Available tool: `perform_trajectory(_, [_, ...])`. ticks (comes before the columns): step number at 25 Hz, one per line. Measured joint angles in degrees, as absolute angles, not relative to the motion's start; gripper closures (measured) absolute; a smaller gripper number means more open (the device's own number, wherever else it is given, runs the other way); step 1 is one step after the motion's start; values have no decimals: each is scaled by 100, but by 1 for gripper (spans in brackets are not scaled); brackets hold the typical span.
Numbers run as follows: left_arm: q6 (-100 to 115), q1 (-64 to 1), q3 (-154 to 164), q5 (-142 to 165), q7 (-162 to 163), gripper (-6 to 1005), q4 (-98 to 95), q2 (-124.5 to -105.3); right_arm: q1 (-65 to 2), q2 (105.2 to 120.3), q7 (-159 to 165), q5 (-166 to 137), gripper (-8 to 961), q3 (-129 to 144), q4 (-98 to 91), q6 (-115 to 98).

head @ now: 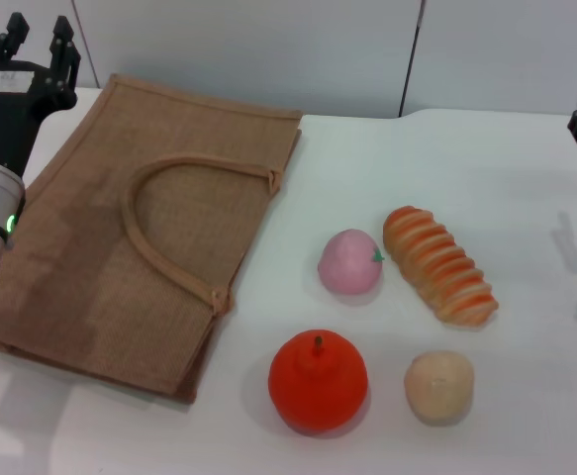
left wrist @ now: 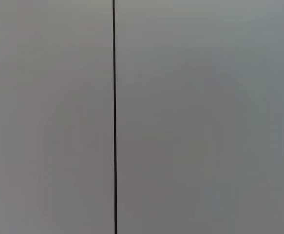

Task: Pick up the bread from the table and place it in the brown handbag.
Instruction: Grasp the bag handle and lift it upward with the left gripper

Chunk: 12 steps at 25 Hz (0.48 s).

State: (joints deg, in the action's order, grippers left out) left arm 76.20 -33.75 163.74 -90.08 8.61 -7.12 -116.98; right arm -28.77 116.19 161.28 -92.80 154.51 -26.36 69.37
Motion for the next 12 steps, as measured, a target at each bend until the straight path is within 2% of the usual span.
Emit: perform_trajectory(12, [7619, -3362, 16367, -9010, 1031, 515, -712, -11691, -2872, 11619, 16128, -9272, 88, 15451, -2636, 6934])
